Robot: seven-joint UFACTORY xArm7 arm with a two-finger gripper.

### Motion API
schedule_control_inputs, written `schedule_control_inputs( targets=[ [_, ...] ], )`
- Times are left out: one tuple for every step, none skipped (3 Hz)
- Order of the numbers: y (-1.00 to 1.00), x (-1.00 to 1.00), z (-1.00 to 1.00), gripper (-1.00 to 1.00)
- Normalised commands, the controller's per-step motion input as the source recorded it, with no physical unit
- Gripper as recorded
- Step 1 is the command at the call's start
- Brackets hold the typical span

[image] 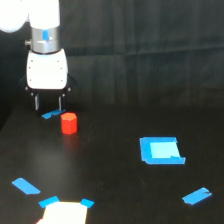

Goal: Pick up the red object from the table

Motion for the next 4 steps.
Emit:
schedule_control_inputs(
  targets=[
    [-0.83,0.02,-0.39,1.00],
    [-0.80,0.32,-0.55,1.00],
    [-0.46,0.76,0.28,0.85],
    [-0.65,0.94,-0.12,1.00]
  ],
)
